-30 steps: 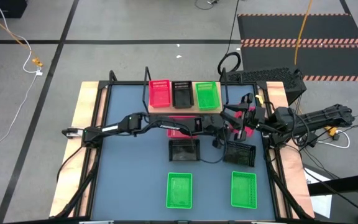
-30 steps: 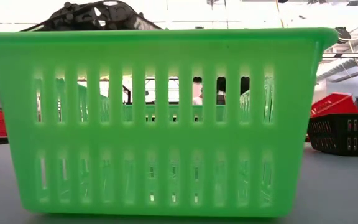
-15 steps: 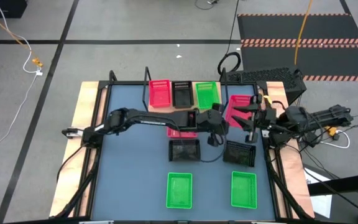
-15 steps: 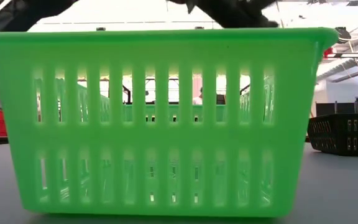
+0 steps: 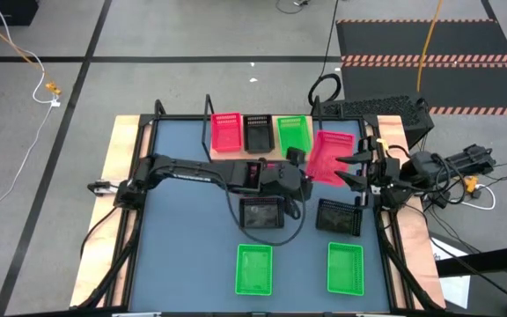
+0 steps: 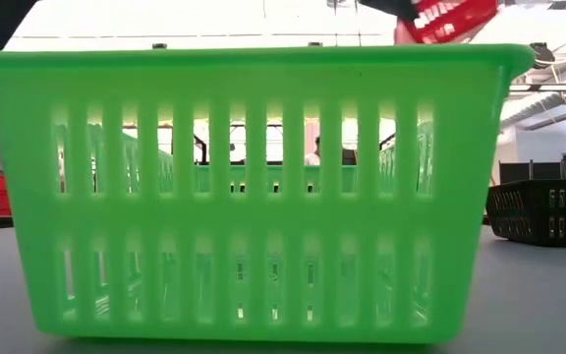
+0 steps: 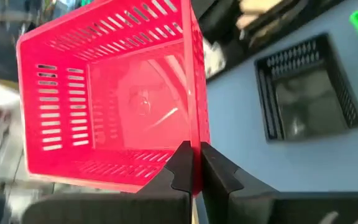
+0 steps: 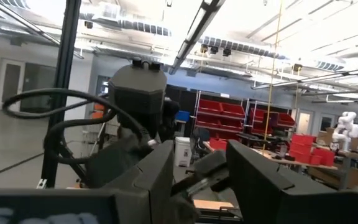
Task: Stack baskets on shelf by color
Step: Stack the right red basket on the red basket on the shelf
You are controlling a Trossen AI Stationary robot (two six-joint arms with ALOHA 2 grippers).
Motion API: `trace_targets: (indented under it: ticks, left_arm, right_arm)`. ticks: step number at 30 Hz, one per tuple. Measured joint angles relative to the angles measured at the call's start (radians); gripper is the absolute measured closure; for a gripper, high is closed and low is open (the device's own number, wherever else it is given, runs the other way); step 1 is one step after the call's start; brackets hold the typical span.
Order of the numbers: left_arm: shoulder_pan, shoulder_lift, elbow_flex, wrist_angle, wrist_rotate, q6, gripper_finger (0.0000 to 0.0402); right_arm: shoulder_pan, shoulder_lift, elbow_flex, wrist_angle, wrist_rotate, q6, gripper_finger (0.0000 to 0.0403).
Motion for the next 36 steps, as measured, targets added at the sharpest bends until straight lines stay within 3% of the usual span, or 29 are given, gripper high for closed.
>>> trace_targets:
  ticks: [8, 15, 18, 23, 34, 36]
  left_arm:
    - [0.009, -0.034, -0.001, -0.379, -0.091, -0.188, 0.0393]
    - [0.025, -0.077, -0.003, -0.673, -0.232, -0.344, 0.0394]
    - [0.04, -0.117, -0.01, -0.768, -0.237, -0.428, 0.0393]
    - [0.088, -0.221, -0.139, -0.74, -0.241, -0.47, 0.0388]
    - [0.328, -0.562, -0.775, -0.35, -0.215, -0.265, 0.0391]
    - [0.384, -0.605, -0.86, -0.259, -0.159, -0.222, 0.0394]
  right_arm:
    - [0.0, -0.004, 0.0, -0.011, 0.003, -0.001, 0.0261]
    - [0.0, -0.004, 0.0, -0.01, 0.003, -0.001, 0.0261]
    - [0.0, -0.004, 0.0, -0.01, 0.002, 0.0, 0.0261]
    - [0.0, -0.003, 0.0, -0.013, 0.002, 0.005, 0.0261]
    - [0.0, -0.004, 0.0, -0.011, 0.003, 0.001, 0.0261]
    - [0.0, -0.004, 0.0, -0.008, 0.003, 0.0, 0.0261]
